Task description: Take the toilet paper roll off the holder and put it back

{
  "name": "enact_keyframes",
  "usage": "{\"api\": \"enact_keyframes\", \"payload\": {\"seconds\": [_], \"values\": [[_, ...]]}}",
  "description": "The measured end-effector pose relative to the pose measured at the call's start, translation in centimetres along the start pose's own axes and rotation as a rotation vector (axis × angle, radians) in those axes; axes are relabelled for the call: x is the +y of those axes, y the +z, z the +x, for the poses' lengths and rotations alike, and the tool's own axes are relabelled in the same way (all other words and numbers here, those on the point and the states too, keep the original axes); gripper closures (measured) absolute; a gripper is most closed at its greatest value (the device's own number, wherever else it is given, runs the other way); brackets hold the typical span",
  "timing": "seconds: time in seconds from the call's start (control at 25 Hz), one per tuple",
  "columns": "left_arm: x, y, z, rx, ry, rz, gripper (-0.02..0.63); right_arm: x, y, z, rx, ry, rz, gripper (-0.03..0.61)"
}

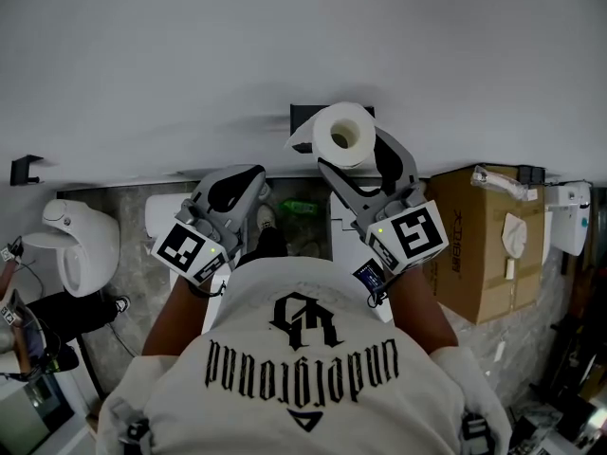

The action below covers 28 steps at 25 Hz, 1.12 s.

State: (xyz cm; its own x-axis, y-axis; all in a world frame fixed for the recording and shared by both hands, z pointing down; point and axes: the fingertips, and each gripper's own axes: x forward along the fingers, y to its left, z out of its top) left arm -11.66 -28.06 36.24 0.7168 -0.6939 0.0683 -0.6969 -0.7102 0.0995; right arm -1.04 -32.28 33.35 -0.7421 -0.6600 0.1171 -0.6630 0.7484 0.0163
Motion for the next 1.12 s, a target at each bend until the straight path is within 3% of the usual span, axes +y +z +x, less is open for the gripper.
{"api": "enact_keyframes", "payload": {"seconds": [1.12], "values": [[7.4,-2.2,3.4,0.075,-0.143,-0.042,0.601,-2.4,-5.6,7.2,0.107,-0.105,0.142,0.255]]}}
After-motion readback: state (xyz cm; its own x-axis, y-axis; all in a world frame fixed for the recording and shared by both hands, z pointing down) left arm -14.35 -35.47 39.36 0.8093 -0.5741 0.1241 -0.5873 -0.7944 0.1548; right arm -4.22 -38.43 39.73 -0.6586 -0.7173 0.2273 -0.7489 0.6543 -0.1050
